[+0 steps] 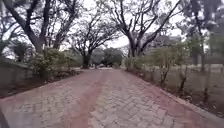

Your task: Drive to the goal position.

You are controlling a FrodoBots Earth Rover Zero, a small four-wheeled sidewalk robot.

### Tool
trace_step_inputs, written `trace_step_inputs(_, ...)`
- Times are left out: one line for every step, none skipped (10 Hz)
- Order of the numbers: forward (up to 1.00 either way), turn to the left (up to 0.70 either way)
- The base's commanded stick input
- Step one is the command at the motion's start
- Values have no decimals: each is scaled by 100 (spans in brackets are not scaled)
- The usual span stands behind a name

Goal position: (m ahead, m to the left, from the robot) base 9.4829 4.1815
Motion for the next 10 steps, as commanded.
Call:
trace_step_inputs(70, 0)
trace_step_inputs(70, 0)
trace_step_inputs(70, 0)
trace_step_inputs(70, 0)
trace_step_inputs(70, 0)
trace_step_inputs(70, 0)
trace_step_inputs(70, 0)
trace_step_inputs(70, 0)
trace_step_inputs(70, 0)
trace_step_inputs(70, 0)
